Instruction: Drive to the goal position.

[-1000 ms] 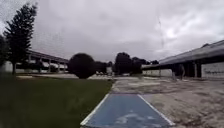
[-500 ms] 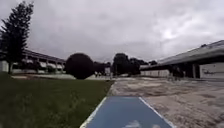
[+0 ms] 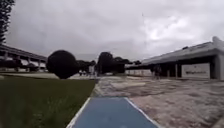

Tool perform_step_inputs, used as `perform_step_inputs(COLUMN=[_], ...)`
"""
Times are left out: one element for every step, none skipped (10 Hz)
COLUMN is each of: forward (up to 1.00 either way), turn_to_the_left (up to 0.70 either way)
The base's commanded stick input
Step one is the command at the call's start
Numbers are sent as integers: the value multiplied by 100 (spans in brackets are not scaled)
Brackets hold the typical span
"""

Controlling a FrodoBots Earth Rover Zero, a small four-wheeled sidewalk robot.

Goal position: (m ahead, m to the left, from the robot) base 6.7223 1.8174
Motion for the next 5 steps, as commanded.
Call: perform_step_inputs(forward=[50, 50, 50, 50, 50], turn_to_the_left=[0, 0, 0, 0, 0])
